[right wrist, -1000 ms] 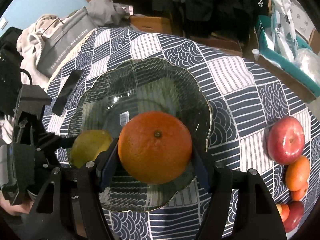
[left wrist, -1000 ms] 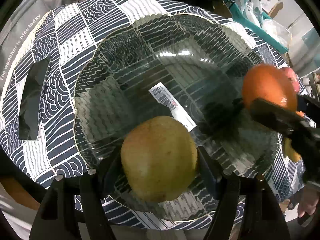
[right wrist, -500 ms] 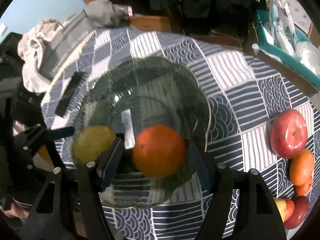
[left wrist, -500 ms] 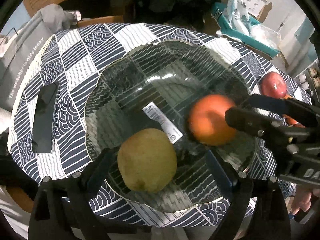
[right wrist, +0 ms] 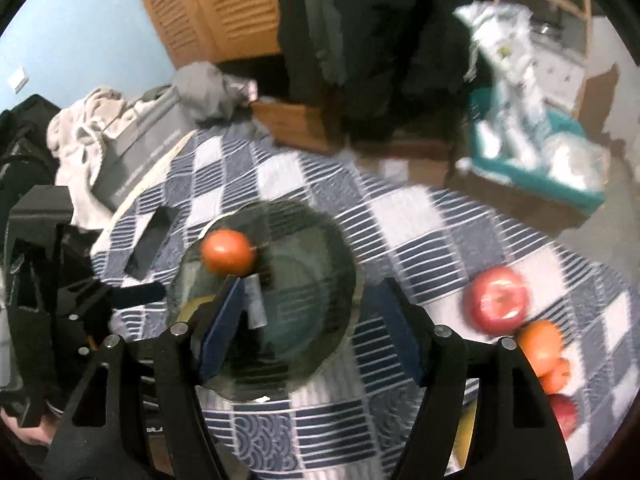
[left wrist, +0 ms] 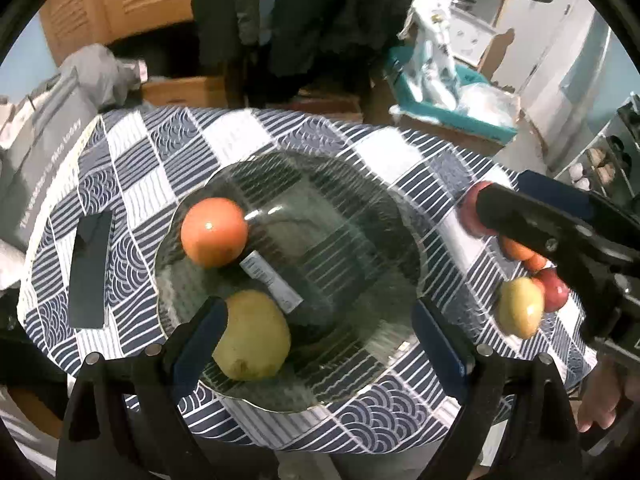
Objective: Organize fruits
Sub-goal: 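Withdraw both grippers from the glass bowl back toward the fruit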
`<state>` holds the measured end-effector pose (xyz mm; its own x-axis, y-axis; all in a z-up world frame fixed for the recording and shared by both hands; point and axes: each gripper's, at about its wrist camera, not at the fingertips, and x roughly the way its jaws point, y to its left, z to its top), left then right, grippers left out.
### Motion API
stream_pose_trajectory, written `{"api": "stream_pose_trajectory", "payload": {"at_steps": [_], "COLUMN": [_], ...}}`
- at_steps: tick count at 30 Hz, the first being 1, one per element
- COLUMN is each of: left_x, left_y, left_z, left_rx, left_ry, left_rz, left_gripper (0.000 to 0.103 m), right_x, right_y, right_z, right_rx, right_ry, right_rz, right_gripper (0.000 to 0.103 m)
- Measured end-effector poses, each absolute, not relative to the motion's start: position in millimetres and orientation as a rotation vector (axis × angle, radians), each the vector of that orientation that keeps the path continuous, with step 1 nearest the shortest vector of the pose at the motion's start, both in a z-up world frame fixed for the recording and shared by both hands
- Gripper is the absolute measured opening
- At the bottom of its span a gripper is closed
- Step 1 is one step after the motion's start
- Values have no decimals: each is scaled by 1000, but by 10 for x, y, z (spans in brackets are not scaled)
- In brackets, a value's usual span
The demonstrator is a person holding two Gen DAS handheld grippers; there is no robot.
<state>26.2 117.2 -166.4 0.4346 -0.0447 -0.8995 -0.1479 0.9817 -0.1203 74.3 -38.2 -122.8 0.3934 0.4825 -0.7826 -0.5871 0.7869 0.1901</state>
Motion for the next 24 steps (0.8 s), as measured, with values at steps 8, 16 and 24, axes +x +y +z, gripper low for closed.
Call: {"api": "stream_pose_trajectory", "payload": {"at_steps": [8,16,24], "left_x": [212,175,186], "left_y": [1020,856,623], "left_z": [-1313,-1007,-818], "left_rx": [-191,-182,-147], "left_ry": [1027,948,897], "left_rz": [36,14,-12], "left_gripper": [94,94,94], "right_x": [630,523,423], "right_y": [-754,-1094,-1495], "right_z": [-849,-619,-425], "right_rx": [-102,-86,-79], "right_ry": [829,773,722], "right_rz": [597,538,468], "right_gripper": [71,72,73]}}
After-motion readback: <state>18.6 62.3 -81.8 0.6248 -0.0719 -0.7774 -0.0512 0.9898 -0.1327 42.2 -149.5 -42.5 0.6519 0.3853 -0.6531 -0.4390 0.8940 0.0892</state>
